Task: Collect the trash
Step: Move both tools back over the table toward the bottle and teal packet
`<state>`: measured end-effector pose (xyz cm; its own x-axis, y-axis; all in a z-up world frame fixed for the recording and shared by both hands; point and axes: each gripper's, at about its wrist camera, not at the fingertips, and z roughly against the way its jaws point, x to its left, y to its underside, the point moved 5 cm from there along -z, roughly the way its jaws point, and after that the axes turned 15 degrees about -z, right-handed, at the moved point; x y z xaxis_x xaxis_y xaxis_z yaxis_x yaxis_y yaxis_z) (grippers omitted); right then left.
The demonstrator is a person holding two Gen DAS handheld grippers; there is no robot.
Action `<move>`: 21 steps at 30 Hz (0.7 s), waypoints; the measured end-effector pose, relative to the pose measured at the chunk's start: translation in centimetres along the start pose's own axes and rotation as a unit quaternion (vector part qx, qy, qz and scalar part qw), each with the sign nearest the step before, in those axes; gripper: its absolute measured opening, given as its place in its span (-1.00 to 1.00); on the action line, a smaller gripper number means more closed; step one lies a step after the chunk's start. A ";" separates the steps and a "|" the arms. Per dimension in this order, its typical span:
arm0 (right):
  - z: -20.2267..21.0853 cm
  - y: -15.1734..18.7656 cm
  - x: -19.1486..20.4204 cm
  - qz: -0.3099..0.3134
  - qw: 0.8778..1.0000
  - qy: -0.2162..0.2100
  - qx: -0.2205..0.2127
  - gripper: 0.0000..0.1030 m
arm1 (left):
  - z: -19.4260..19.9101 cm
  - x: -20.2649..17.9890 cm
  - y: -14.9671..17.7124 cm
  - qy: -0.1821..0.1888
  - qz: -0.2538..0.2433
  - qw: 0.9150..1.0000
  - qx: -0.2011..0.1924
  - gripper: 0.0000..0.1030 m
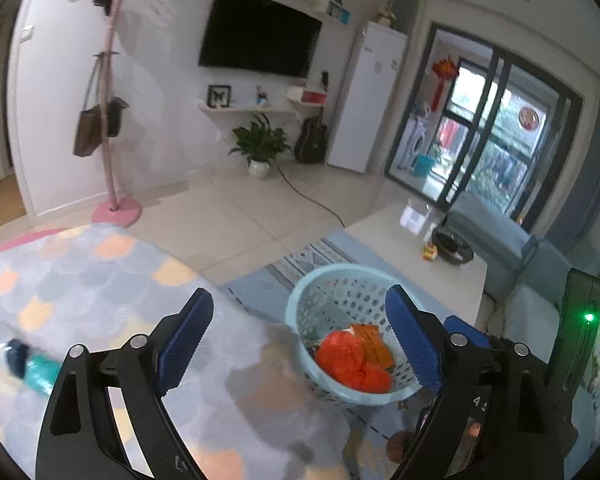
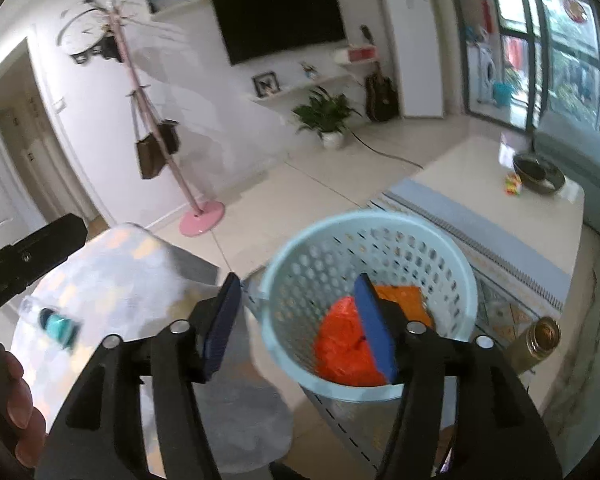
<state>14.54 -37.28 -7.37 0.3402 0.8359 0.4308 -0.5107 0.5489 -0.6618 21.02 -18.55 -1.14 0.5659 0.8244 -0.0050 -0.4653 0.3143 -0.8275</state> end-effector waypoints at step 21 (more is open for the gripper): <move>1.8 6.4 16.3 0.121 0.984 -0.115 0.062 0.33 | 15.7 17.2 6.4 -0.141 0.161 0.976 -0.050 0.69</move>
<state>15.42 -20.13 -3.43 0.0165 0.9130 0.4076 -0.6519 0.3189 -0.6880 17.04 5.01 2.30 0.1861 0.9738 -0.1307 -0.5106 -0.0178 -0.8596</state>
